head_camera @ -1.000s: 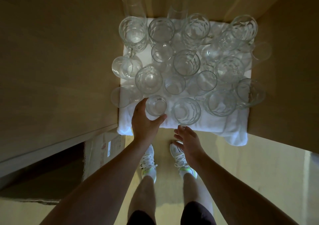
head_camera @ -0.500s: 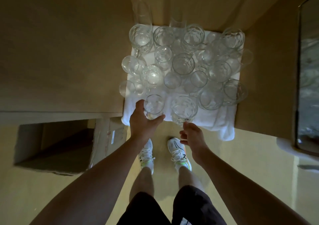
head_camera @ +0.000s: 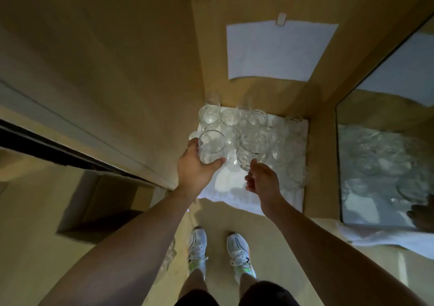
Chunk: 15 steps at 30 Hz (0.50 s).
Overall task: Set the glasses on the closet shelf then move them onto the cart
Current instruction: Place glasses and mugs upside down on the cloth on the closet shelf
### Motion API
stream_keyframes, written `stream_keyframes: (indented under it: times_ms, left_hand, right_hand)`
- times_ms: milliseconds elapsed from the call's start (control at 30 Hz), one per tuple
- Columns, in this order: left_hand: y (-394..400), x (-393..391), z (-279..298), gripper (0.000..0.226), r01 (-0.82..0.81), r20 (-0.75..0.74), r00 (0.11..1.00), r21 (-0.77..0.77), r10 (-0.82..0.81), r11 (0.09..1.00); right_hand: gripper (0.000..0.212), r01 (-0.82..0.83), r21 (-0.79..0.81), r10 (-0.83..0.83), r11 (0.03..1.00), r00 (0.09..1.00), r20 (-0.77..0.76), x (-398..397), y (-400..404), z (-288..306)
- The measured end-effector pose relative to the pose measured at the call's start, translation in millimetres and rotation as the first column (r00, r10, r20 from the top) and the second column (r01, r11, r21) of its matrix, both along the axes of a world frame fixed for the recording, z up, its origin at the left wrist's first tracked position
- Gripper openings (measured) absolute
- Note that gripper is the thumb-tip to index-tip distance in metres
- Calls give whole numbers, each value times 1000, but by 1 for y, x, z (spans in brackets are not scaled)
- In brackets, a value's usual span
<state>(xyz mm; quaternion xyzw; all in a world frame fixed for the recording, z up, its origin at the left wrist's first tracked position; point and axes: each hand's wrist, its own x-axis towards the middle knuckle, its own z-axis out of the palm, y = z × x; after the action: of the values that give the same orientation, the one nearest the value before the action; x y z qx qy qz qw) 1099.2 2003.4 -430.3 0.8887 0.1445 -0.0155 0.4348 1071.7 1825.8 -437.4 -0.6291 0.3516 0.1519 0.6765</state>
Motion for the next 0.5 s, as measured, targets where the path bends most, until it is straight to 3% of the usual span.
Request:
stream_keyframes:
  times_ms: [300,500]
  left_hand:
    - [-14,39,135,64,-64,209,976,-11,65,998]
    - [-19,48,205,59,-116,328,938,-9,113,993]
  right_hand:
    - [35,-9,40,1,999,981,195,54,-1,106]
    - [25,-54,59,30,997,935,353,79,2,172]
